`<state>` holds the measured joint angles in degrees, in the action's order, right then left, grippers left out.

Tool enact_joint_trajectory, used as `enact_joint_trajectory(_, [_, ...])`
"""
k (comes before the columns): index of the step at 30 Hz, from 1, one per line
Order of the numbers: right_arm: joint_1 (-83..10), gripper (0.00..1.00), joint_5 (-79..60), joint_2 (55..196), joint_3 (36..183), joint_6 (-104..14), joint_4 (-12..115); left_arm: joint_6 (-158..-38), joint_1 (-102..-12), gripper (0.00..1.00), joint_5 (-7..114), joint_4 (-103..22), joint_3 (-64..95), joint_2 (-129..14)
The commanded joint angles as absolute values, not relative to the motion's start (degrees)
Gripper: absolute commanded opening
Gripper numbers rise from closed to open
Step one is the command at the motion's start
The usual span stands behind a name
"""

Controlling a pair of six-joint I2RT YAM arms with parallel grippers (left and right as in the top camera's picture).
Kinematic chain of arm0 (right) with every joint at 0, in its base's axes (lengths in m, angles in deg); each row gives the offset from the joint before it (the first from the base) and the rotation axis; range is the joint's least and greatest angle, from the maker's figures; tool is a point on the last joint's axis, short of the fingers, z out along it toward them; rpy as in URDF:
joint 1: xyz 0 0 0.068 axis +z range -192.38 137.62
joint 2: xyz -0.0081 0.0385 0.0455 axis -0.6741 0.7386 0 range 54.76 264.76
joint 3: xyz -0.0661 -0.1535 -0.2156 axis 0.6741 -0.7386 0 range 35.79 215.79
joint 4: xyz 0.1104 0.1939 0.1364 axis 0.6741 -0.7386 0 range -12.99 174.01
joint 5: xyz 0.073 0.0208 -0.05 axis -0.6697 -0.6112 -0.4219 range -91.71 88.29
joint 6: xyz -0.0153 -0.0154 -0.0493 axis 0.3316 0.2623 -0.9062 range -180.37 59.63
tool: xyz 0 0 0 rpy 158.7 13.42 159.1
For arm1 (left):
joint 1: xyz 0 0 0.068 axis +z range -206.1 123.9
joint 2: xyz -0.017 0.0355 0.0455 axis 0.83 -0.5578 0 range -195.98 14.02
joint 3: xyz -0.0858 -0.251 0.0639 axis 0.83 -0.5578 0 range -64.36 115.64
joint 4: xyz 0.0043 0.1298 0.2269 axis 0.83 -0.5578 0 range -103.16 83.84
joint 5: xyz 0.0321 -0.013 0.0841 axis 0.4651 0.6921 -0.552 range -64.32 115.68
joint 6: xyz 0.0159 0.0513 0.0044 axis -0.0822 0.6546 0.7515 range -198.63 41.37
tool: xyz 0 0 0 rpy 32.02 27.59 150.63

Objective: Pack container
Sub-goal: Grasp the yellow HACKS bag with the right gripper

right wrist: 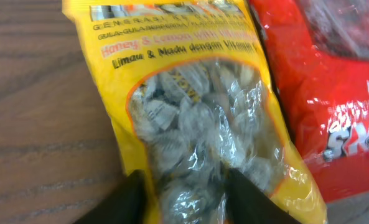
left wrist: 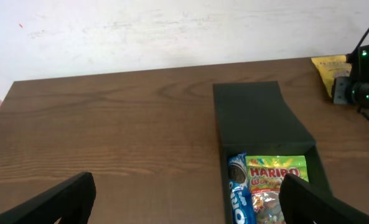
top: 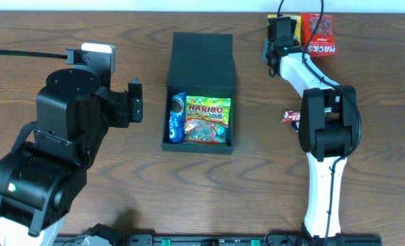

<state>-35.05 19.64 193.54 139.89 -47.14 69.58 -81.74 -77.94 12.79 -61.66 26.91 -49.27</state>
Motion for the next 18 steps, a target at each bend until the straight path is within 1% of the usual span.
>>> enact_joint_trajectory(1, [-36.28, 0.20, 19.24, 194.94, 140.06, -47.16, 68.70, -81.37, -77.86, 0.95, 12.16, -61.57, 27.63, -49.36])
enact_joint_trajectory(3, [-36.36, 0.08, 19.24, 194.99, 140.06, -47.16, 68.11, -81.37, -77.86, 0.95, 12.16, -61.55, 27.63, -49.36])
enact_joint_trajectory(6, [-36.32, 0.01, 19.27, 194.96, 140.13, -47.23, 67.98, -81.37, -77.86, 0.96, 12.16, -61.57, 27.63, -49.36])
enact_joint_trajectory(8, [-35.97, 0.01, 19.27, 194.46, 141.81, -47.38, 66.12, -81.37, -77.86, 0.95, 12.16, -61.66, 27.63, -49.36])
enact_joint_trajectory(11, [-35.16, 0.01, 19.27, 192.34, 147.76, -47.45, 60.11, -81.35, -77.86, 0.95, 12.14, -61.90, 27.63, -49.36])
enact_joint_trajectory(14, [-33.46, 0.01, 19.27, 187.69, 155.56, -47.38, 51.04, -81.35, -77.86, 0.95, 11.96, -62.49, 27.63, -49.36])
enact_joint_trajectory(18, [-30.24, 0.01, 19.27, 180.91, 158.71, -47.14, 43.90, -81.35, -77.86, 0.95, 11.68, -63.30, 27.63, -49.34])
